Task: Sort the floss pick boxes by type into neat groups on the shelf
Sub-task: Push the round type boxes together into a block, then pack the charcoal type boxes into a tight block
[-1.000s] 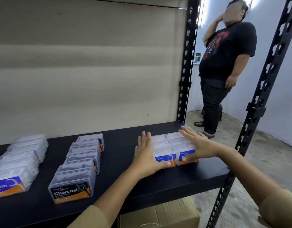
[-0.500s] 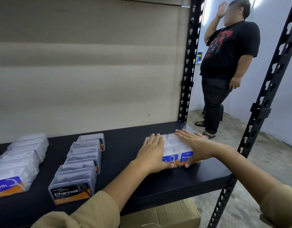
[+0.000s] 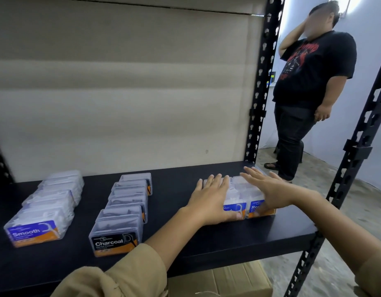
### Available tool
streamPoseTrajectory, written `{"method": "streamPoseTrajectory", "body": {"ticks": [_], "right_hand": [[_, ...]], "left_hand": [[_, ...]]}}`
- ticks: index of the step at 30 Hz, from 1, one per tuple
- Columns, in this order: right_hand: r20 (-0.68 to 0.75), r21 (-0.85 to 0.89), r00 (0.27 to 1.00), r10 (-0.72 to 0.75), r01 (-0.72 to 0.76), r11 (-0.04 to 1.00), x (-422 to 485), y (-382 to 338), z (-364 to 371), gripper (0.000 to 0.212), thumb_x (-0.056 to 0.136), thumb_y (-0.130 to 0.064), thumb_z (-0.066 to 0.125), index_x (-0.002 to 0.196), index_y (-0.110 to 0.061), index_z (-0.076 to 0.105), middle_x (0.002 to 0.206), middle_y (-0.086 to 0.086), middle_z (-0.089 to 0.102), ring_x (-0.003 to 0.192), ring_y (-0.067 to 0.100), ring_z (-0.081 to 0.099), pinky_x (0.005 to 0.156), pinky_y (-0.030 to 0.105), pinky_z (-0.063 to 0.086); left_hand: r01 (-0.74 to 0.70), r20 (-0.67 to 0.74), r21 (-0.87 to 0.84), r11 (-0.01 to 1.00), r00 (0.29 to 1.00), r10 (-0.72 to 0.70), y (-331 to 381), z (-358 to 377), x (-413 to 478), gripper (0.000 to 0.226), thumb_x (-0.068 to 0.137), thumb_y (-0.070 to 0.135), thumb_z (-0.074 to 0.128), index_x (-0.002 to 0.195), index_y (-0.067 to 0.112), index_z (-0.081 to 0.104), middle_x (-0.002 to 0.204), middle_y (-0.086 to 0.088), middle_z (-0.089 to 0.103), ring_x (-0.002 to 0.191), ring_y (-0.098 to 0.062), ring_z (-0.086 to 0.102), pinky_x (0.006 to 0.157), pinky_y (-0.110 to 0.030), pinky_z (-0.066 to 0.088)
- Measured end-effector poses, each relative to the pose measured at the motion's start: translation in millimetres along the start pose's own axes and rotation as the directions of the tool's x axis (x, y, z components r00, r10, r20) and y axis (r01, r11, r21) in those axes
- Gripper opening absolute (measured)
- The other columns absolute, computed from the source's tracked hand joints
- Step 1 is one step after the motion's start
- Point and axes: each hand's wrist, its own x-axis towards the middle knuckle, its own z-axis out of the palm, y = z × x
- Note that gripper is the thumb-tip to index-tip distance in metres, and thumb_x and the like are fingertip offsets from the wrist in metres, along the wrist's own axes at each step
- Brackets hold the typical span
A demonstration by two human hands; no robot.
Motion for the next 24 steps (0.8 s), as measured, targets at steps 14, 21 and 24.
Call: {"method": "streamPoseTrajectory", "body": {"ticks": [14, 21, 24], "right_hand": [[-0.472, 0.34, 0.84, -0.267, 0.452, 0.825, -9, -149, -4, 0.039, 0.087, -0.024, 0.062, 0.125, -0.028, 0.055, 0.133, -0.012, 0.051, 0.119, -0.011, 0.037, 0.096, -0.004, 0.02], [-0.477, 0.537, 0.854, -0.206, 0.469, 0.701, 34, -211, 26, 0.031, 0.09, -0.017, 0.058, 0.121, -0.022, 0.059, 0.116, -0.014, 0.054, 0.112, 0.0, 0.05, 0.091, -0.001, 0.031], [-0.46, 0.651, 0.882, -0.101, 0.413, 0.637, 55, -226, 31, 0.032, 0.09, -0.013, 0.055, 0.121, -0.022, 0.058, 0.109, -0.01, 0.057, 0.105, 0.007, 0.054, 0.088, 0.008, 0.038]], "left_hand": [[0.082, -0.406, -0.385, 0.919, 0.879, -0.249, -116, -70, -147, 0.041, 0.088, 0.036, 0.06, 0.128, 0.037, 0.051, 0.122, 0.023, 0.05, 0.114, 0.003, 0.048, 0.101, -0.023, 0.037], [0.087, -0.357, -0.688, 0.721, 0.824, -0.44, -171, -46, -186, 0.029, 0.087, 0.026, 0.063, 0.103, 0.05, 0.061, 0.114, 0.016, 0.061, 0.105, 0.006, 0.056, 0.092, -0.016, 0.042], [0.119, -0.326, -0.754, 0.646, 0.785, -0.526, -185, -39, -179, 0.021, 0.092, 0.027, 0.055, 0.111, 0.035, 0.061, 0.113, 0.013, 0.062, 0.105, 0.004, 0.055, 0.09, -0.015, 0.041]]}}
